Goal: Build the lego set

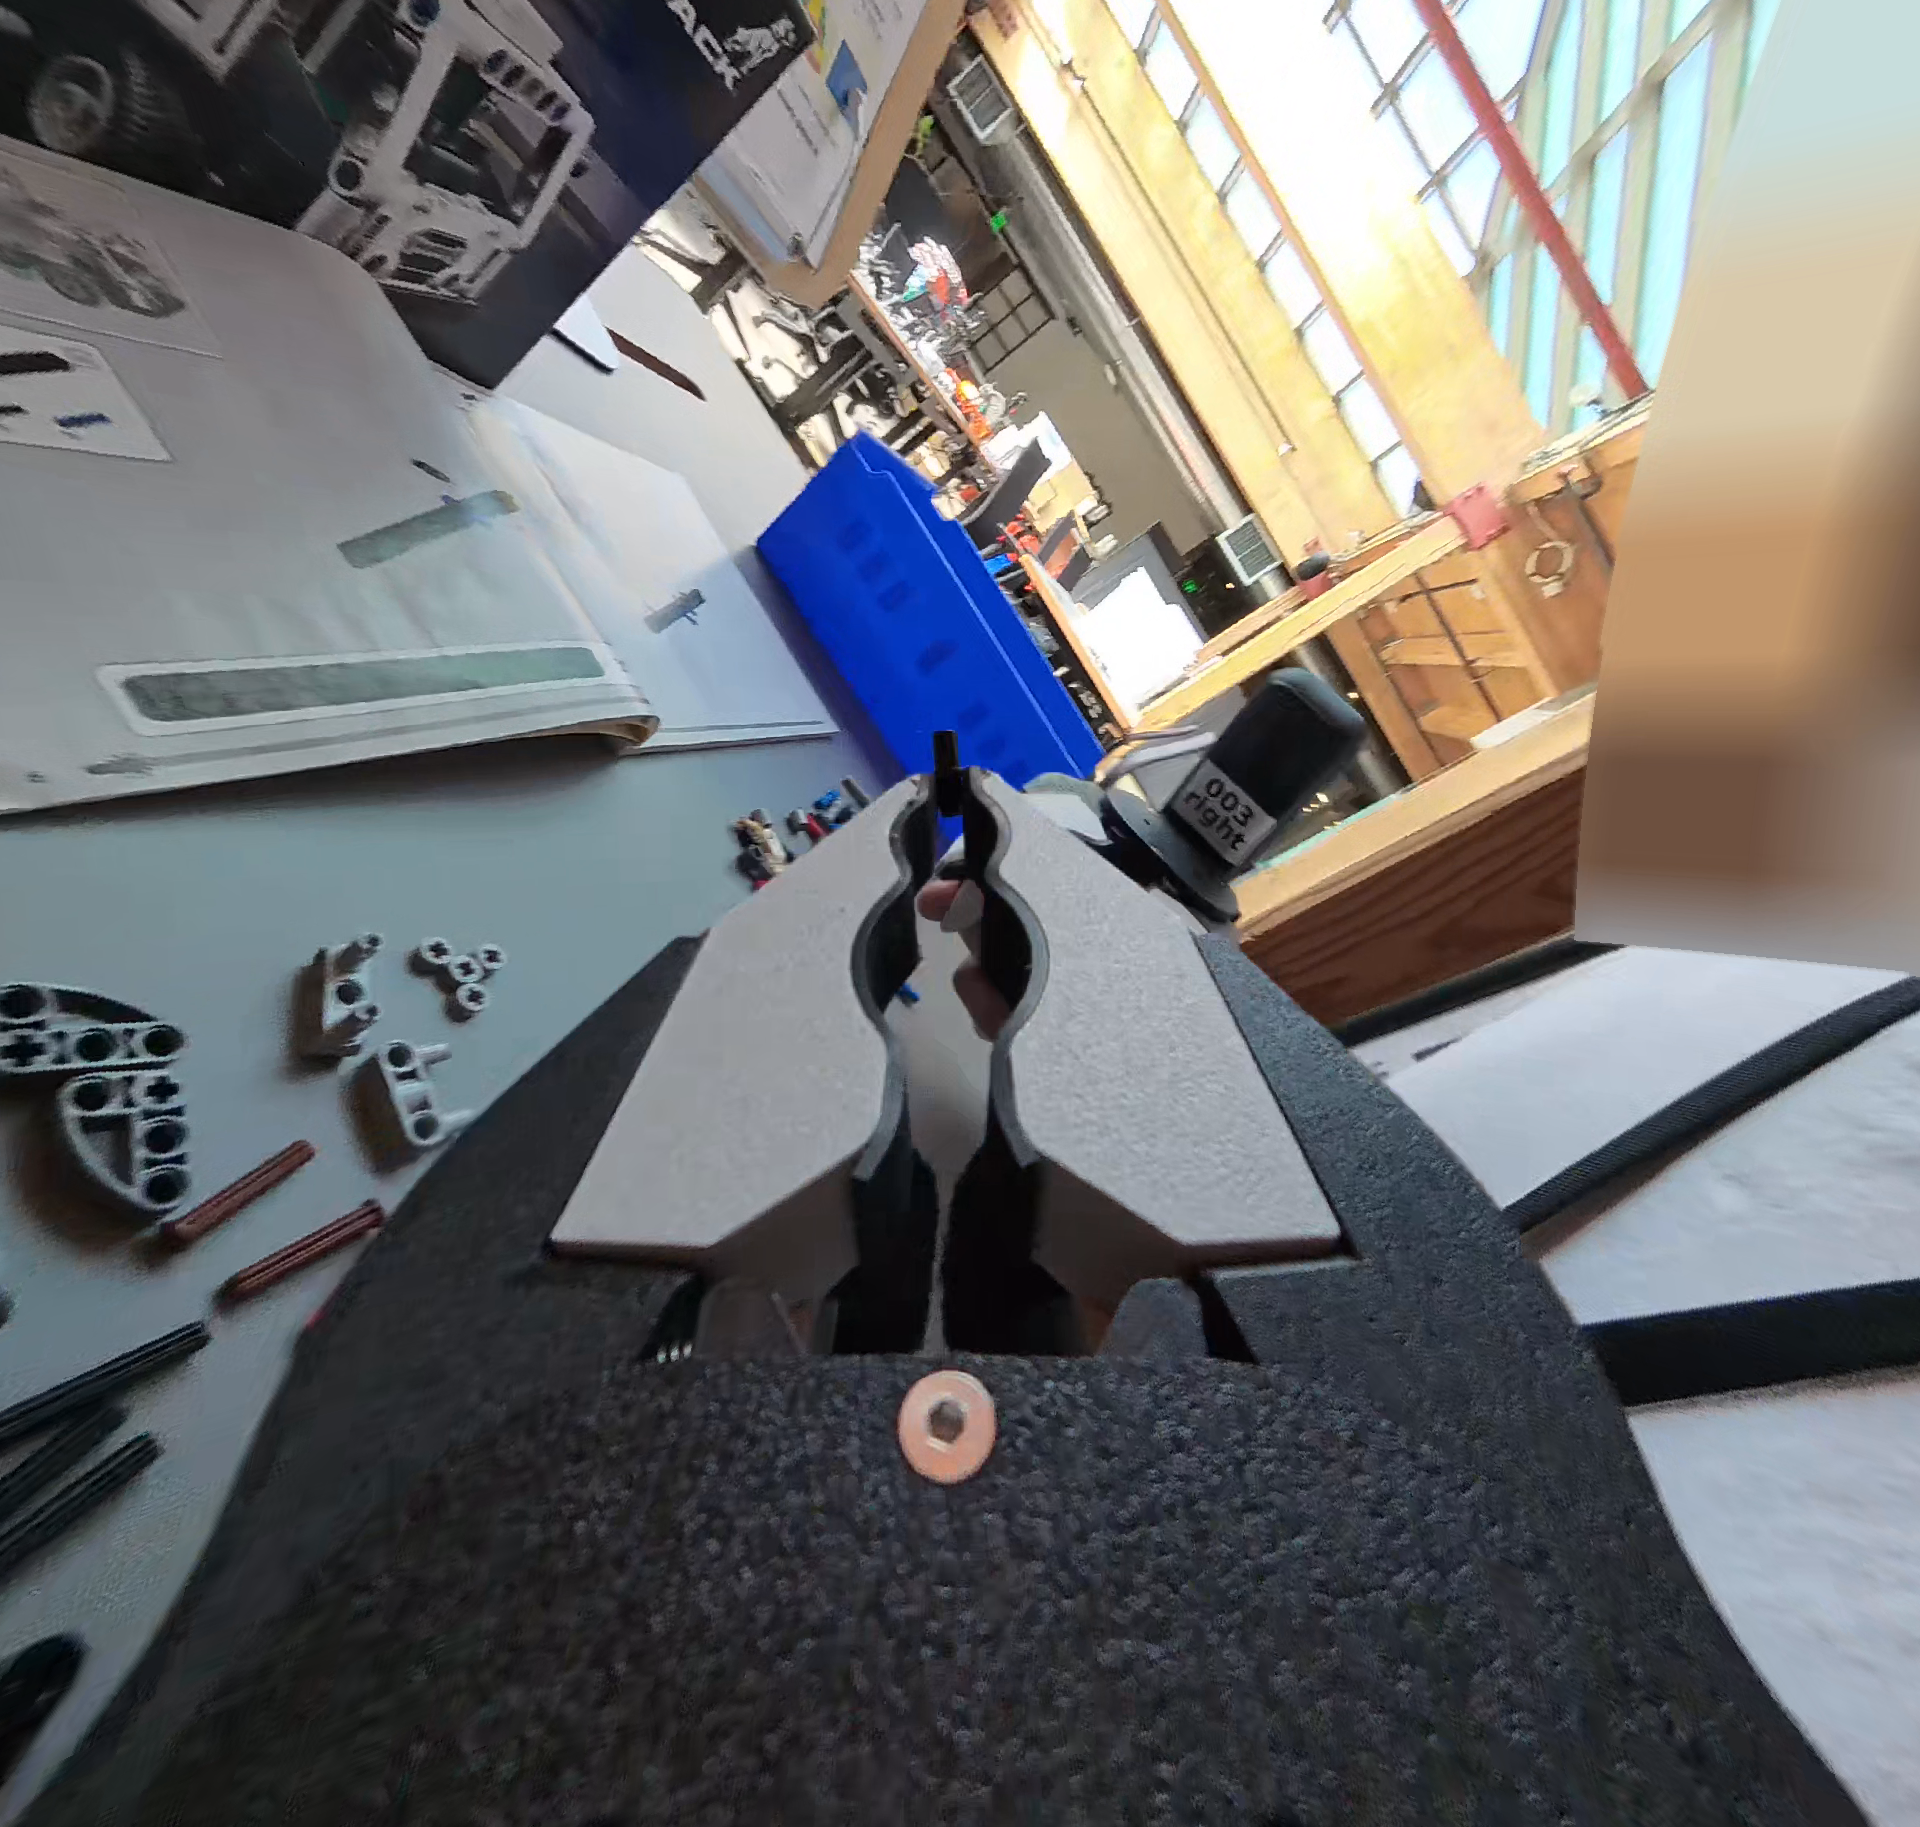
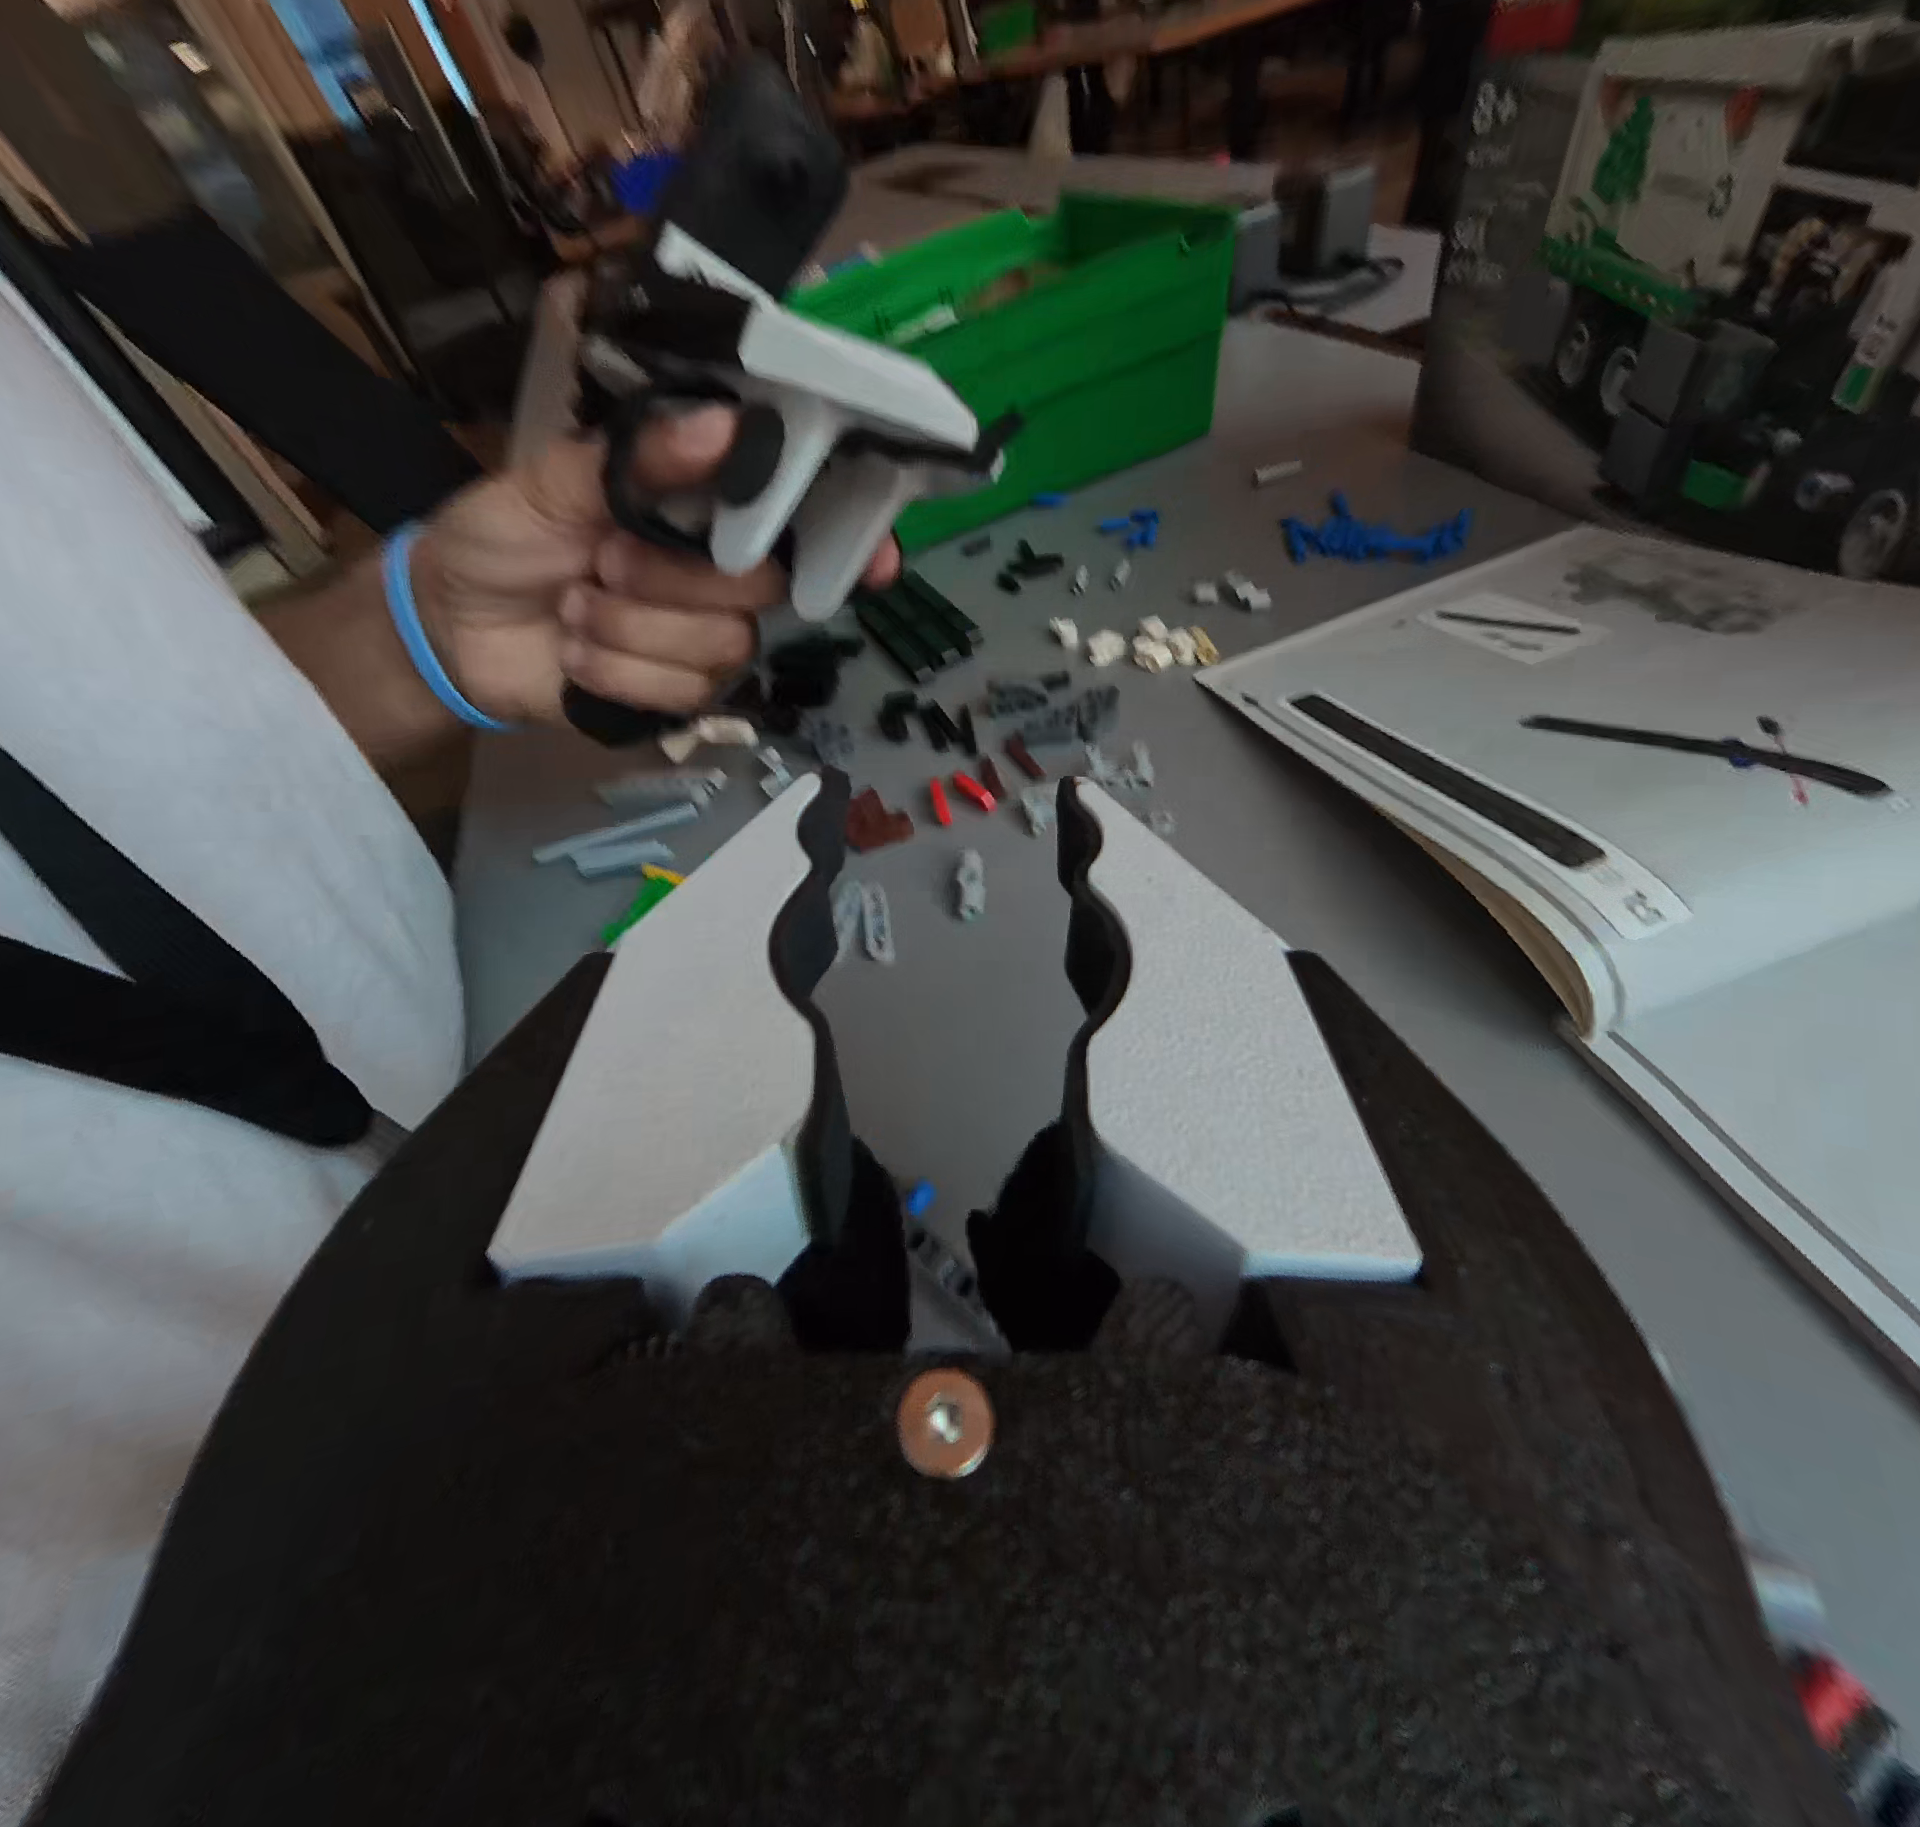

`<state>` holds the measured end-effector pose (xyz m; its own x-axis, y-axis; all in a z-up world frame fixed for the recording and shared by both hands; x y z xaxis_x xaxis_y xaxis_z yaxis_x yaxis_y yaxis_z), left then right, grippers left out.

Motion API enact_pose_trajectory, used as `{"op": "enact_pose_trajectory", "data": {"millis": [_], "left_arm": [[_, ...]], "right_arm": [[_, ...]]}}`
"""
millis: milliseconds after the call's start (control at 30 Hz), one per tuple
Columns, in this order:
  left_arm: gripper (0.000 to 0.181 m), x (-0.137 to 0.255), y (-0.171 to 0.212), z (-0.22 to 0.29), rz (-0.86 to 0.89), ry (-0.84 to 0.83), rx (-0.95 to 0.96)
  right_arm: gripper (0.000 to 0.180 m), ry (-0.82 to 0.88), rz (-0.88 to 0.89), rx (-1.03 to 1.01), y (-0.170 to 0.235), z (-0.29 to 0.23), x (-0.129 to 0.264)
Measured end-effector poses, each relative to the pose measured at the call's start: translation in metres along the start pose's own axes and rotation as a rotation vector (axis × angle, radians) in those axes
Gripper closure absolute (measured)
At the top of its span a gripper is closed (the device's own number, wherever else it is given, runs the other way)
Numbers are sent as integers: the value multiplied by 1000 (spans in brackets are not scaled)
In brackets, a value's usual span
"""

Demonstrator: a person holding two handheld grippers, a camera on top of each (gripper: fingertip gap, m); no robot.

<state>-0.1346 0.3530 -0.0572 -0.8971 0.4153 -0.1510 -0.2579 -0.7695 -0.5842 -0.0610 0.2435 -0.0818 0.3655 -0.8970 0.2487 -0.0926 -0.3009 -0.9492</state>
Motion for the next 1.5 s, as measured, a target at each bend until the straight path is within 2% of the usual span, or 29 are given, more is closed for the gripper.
{"op": "enact_pose_trajectory", "data": {"millis": [100, 233, 367, 500, 700, 1000, 1133, 1200, 1267, 1400, 1500], "left_arm": [[178, -7, 7, 4, -6, 62, 49], [178, -15, 19, 12, -76, 53, -49], [178, -20, 26, 21, -97, 34, -122], [178, -22, 30, 29, -98, 26, -173], [177, -24, 33, 33, -95, 23, -180], [177, -26, 39, 32, -146, -66, -281], [177, -30, 47, 29, -204, -148, -387], [166, -29, 52, 26, -248, -194, -453], [152, -28, 65, 19, -357, -238, -494], [151, -16, 113, -6, -754, -370, -659], [152, -14, 134, -13, -902, -422, -757]], "right_arm": [[141, -201, 142, -192, -36, -4, 0], [151, -398, 84, -388, -56, 9, -8], [154, -444, -92, -410, -45, 7, -23], [165, -516, -95, -492, -45, 1, -25], [175, -551, -101, -511, -42, -3, -23], [177, -485, -131, -470, -38, -4, -20], [177, -432, -176, -455, -30, -2, -17], [177, -391, -204, -449, -24, 4, -14], [177, -294, -250, -435, -16, 21, -8], [177, -157, -415, -376, 12, 42, 10], [177, -135, -518, -379, 37, 40, 20]]}}
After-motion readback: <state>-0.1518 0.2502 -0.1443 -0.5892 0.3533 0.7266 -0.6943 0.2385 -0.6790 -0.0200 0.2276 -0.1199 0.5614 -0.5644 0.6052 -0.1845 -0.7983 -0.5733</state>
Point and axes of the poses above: each gripper's, where its closed fingertips meet, x back along the fingers, y out of its underside, z = x × y across the jaws, the point moved 4 cm from there along x, back along the fingers, and after that the axes turned 9 degrees about y, right-handed, at the moved point
